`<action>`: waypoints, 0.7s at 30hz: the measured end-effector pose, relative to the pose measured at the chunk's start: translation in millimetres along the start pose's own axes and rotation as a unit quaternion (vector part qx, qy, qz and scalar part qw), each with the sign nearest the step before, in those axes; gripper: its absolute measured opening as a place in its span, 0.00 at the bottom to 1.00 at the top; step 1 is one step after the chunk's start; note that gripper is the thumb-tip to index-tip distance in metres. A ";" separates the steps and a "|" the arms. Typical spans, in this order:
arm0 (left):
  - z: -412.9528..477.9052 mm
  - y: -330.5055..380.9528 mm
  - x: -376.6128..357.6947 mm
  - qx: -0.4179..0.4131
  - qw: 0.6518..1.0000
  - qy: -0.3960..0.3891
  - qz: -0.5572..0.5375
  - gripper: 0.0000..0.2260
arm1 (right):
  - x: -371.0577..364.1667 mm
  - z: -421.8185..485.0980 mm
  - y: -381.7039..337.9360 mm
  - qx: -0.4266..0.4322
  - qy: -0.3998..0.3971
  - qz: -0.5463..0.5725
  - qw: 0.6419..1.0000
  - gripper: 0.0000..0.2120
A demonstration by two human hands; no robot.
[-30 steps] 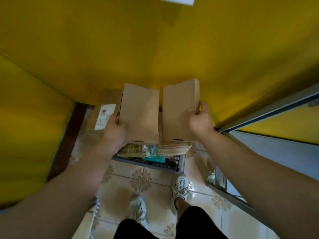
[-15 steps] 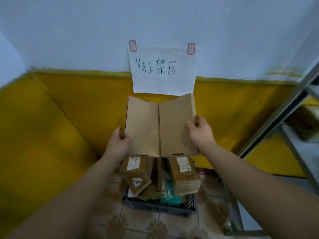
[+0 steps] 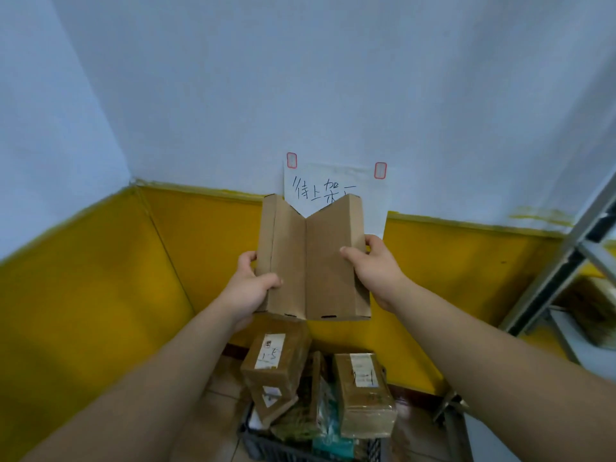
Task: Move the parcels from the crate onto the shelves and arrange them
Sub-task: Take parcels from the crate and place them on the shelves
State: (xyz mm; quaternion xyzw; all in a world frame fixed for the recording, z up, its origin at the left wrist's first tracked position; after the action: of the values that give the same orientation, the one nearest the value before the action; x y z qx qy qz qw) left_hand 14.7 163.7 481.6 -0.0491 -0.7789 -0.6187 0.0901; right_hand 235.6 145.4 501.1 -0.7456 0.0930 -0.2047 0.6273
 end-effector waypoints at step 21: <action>-17.6 24.9 -49.0 -0.076 0.994 -0.075 0.026 0.17 | -8.4 -12.0 -15.0 -0.004 -0.041 0.086 0.995 0.18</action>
State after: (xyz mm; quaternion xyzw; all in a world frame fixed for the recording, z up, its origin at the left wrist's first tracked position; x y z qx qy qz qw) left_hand 68.8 154.0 499.3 -0.1221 -0.7326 -0.6682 0.0430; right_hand 221.2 140.9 515.6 -0.7449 0.1317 -0.1186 0.6432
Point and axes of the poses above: each hand's wrist, its own z-axis towards the middle knuckle, its own x-axis out of the back of the hand, y = z × x, the point moved 6 cm from there along z, towards the middle knuckle, and after that the axes turned 7 degrees about y, right-handed, at the moved point
